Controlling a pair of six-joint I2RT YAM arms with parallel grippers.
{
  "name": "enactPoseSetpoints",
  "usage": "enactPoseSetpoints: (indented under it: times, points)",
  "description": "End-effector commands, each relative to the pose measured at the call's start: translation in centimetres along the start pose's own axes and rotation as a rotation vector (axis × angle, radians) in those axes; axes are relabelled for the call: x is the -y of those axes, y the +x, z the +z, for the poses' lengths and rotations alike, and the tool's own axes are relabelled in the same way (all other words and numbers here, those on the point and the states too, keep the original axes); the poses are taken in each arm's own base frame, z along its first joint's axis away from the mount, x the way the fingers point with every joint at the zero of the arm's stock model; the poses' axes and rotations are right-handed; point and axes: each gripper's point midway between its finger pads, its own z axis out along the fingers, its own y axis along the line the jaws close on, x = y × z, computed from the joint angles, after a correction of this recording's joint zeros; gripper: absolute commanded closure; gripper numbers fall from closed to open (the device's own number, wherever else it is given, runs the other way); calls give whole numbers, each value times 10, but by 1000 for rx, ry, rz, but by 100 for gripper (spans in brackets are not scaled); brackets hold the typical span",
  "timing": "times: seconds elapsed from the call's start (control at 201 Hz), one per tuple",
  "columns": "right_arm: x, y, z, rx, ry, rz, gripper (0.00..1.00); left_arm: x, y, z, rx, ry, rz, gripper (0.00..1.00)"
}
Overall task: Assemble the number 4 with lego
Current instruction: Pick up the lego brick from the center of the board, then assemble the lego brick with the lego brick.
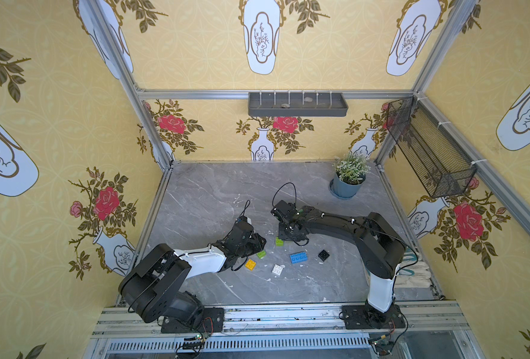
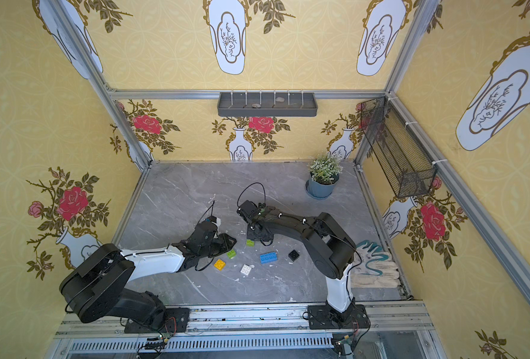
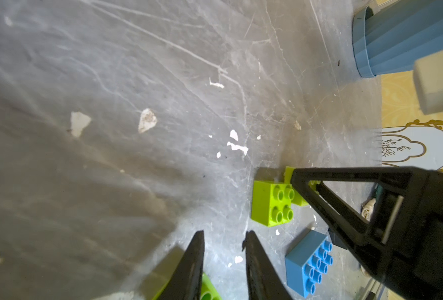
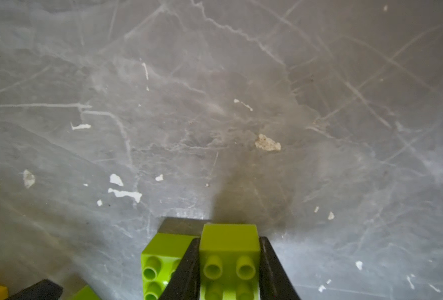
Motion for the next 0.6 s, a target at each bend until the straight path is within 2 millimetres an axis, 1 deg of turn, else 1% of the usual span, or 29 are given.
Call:
enactPoseSetpoints:
  times: [0.0, 0.105, 0.204, 0.319, 0.378, 0.433, 0.592]
  points:
    - [-9, -8, 1, 19, -23, -35, 78, 3, -3, 0, 8, 30, 7, 70]
    - [-8, -13, -3, 29, 7, -49, 80, 2, -5, 1, 6, 37, -1, 70]
    - [-13, -16, -18, 57, 0, -64, 80, -3, -11, -1, 26, 38, -18, 71]
    - [-20, -11, -32, 69, 1, -98, 79, -16, -22, -9, 70, 35, -54, 71]
    - [-24, -5, -33, 57, 5, -118, 79, -19, -25, -11, 82, 35, -57, 71]
    - [-30, 0, -31, 49, 2, -146, 79, -17, -26, -11, 81, 40, -42, 72]
    - [-38, 5, -24, 58, 33, -245, 80, -17, -21, -7, 61, 61, -42, 75]
